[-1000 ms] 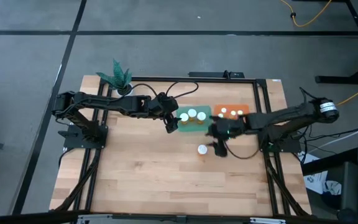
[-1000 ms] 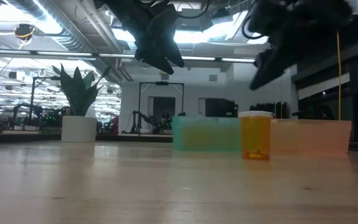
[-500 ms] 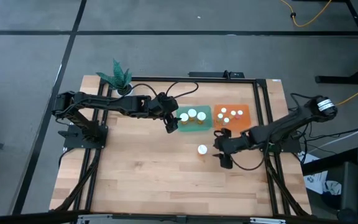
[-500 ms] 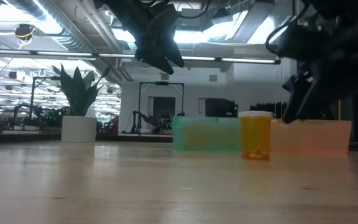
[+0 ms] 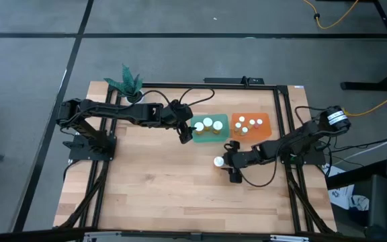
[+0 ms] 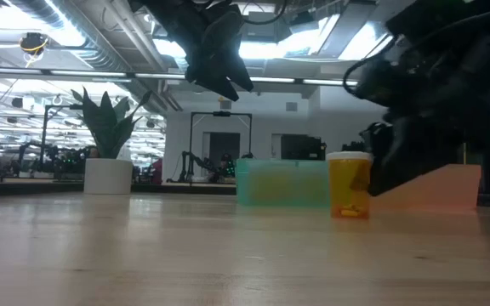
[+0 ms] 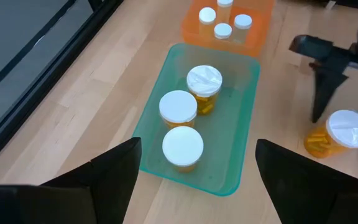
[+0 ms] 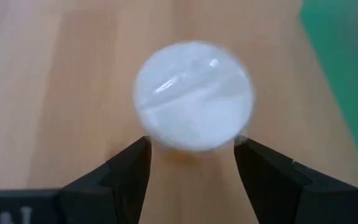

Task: Pick and place medicine bottles into bin by pill shape (circle, oval)
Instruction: Put the orange pill bottle into the green bin

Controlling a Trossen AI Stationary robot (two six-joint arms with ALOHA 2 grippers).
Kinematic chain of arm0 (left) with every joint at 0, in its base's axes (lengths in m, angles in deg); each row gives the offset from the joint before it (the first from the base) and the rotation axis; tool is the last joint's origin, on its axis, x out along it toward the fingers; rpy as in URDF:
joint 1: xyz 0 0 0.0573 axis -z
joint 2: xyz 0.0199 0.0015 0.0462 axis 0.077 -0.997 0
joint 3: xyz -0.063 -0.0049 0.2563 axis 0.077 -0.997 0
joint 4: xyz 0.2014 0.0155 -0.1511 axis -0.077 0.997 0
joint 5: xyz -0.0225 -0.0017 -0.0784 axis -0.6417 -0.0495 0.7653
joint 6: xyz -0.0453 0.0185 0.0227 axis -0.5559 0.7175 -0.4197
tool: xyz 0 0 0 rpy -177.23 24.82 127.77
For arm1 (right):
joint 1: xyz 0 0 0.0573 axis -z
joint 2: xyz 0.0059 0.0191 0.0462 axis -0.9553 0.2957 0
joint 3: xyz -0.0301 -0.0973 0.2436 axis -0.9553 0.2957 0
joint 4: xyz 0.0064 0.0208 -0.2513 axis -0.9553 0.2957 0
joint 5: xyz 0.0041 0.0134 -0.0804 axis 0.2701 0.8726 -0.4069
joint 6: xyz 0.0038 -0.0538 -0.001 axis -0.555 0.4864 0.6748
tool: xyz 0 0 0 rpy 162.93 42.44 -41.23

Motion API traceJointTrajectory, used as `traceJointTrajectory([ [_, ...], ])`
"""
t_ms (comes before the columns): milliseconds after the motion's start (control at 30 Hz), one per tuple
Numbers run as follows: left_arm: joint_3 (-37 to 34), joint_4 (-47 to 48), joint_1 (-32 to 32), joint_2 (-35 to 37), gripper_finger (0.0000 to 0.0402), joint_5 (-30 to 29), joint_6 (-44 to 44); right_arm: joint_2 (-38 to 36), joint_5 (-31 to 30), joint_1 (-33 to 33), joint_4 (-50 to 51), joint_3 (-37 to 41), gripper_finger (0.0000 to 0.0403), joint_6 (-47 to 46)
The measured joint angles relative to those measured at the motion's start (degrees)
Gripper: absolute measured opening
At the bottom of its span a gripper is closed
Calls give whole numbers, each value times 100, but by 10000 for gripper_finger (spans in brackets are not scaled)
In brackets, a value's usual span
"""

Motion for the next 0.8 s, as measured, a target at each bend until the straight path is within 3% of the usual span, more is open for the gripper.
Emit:
traceJointTrajectory([
  [267, 0, 2, 0, 0, 308, 0, 2, 311, 249, 246, -623, -291, 243, 381],
  [433, 0, 7, 0, 0, 308, 1, 2, 512, -36, 252, -655, -522, 244, 470],
  [800, 0, 7, 0, 0, 308, 1, 2, 1119, -69, 252, -644, -1078, 244, 568],
])
